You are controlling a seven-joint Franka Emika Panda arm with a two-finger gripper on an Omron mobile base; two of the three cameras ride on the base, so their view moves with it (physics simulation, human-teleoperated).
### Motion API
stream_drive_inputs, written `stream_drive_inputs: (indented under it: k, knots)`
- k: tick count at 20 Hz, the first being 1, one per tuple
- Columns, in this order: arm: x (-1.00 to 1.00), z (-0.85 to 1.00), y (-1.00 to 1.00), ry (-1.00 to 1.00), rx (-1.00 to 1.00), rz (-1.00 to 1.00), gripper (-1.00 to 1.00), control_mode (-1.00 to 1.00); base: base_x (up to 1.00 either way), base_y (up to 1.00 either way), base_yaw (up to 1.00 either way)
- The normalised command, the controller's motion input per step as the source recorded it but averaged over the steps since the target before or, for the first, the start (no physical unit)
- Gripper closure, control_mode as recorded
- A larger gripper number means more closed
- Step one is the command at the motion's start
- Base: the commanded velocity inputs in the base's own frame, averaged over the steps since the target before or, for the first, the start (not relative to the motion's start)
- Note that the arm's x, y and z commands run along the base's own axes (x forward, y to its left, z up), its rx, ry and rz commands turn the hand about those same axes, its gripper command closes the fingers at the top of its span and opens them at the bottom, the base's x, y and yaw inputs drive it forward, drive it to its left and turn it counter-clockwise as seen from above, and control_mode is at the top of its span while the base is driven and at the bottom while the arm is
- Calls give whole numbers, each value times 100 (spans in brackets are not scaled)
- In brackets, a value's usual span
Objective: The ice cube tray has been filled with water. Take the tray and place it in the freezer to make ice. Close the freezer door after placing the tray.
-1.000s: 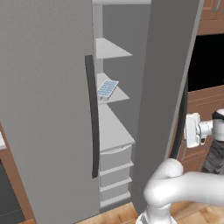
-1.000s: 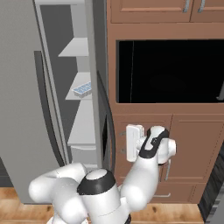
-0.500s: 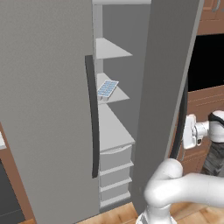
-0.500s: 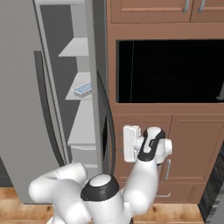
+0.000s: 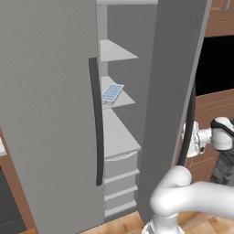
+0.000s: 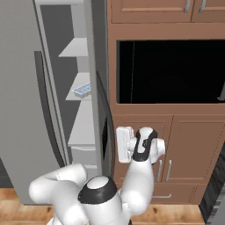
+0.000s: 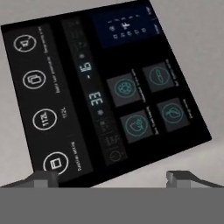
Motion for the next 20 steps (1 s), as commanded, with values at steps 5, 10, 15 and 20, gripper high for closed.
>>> stream_drive_inputs:
  k: [5,10,15,20]
  knots:
    - [-18,-4,35,-6,-1,0,-100,-100,0,0,0]
    - [-28,0,44,-9,-1,0,-100,-100,0,0,0]
    - [-4,-1,76,-12,-4,0,-100,-100,0,0,0]
    - [0,-3,99,-15,-6,-4,-100,-100,0,0,0]
